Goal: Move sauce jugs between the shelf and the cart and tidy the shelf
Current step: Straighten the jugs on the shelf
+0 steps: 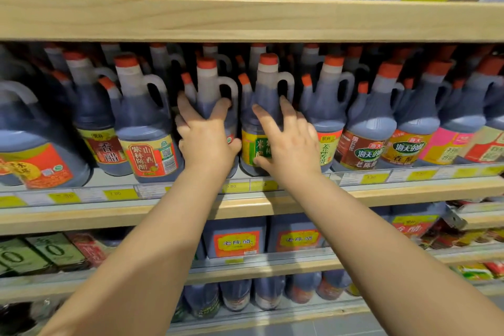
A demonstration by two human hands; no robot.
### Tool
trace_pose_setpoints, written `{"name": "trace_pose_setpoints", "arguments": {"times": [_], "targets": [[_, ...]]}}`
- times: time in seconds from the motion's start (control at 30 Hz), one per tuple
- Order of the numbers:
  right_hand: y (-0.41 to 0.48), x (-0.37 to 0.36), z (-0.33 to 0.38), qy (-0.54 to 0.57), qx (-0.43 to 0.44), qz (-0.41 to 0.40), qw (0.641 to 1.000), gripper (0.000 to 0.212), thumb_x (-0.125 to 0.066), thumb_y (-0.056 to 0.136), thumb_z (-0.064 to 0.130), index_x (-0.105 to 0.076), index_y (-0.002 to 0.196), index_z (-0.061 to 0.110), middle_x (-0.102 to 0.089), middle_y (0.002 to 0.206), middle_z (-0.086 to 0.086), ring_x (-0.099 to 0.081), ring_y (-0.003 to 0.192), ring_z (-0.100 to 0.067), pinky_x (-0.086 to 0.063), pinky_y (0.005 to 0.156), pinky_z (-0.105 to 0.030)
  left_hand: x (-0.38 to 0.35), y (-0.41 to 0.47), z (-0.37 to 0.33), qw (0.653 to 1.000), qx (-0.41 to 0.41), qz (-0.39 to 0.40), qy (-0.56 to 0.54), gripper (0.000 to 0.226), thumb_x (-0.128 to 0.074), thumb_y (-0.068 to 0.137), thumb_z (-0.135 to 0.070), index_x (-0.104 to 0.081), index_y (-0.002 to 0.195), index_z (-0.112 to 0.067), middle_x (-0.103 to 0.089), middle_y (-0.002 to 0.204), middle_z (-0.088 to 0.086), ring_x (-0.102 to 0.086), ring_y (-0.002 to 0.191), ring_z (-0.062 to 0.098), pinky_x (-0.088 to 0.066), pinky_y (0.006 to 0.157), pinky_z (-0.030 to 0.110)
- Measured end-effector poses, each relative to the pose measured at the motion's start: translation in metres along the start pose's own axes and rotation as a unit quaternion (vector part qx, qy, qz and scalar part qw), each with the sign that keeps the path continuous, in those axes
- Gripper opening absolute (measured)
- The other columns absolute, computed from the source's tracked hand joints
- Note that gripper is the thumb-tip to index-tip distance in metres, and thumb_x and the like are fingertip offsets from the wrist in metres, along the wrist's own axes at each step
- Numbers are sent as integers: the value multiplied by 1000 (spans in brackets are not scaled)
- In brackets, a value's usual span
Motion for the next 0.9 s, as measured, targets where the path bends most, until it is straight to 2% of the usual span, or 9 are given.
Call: {"name": "trace_pose_setpoints", "arguments": {"times": [0.2,0.33,0.43,0.5,0.57,0.63,0.77,0.9], "targets": [[-1,2,0,5,-3,9,1000,104,-88,50,42,-39,141,30,-44,141,-20,-53,117,-36,-46,90,-41,4,-3,-3,999,-6,29,13,71,-72,75,-31,-33,133,-42,10,155,17,-15,137,44,-40,101,52],[-2,14,3,20,-1,64,998,92,-80,67,35,-31,145,33,-33,149,-18,-43,128,-36,-39,99,-44,23,-13,6,995,-37,94,1,75,-62,84,-20,-21,142,-45,18,155,16,-5,142,41,-32,108,44],[-11,28,16,42,-21,36,998,72,-74,73,28,-43,138,25,-41,143,-18,-44,126,-36,-40,95,-47,49,-31,31,990,-100,86,-56,63,-60,84,-18,-34,140,-32,-9,156,12,-21,141,34,-30,109,38],[-20,36,36,71,-22,7,997,63,-72,73,25,-50,132,20,-49,136,-15,-50,120,-36,-43,90,-48,69,-40,54,992,-92,29,-85,53,-60,81,-19,-46,133,-23,-28,148,10,-31,135,31,-31,107,37],[-26,41,60,104,-7,4,995,58,-70,75,26,-52,129,19,-52,133,-13,-53,116,-36,-45,87,-48,86,-41,79,994,-59,-24,-86,50,-61,79,-19,-50,127,-19,-35,142,10,-35,132,32,-29,106,38],[-28,44,85,138,6,10,990,55,-68,75,28,-53,127,19,-54,129,-12,-55,113,-36,-47,86,-47,98,-38,104,996,-29,-36,-76,54,-61,78,-18,-47,130,-16,-33,144,12,-31,135,32,-26,108,40],[-25,42,128,181,20,46,982,54,-65,80,29,-49,132,22,-50,134,-9,-51,119,-33,-44,91,-47,110,-26,140,998,-3,-4,-64,64,-57,81,-12,-34,140,-14,-21,151,15,-24,140,33,-25,111,40],[-12,27,160,175,19,20,984,62,-72,75,29,-49,132,23,-52,132,-14,-53,115,-38,-48,86,-50,108,0,155,999,-7,23,-49,74,-58,80,-10,-24,144,-22,-13,152,15,-27,135,40,-35,103,42]]}}
Point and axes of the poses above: each hand's wrist, its own y-axis towards the middle knuckle, its own x-axis out of the back of the hand, z = x × y, the point moved 1 cm from there along y, towards the middle knuckle
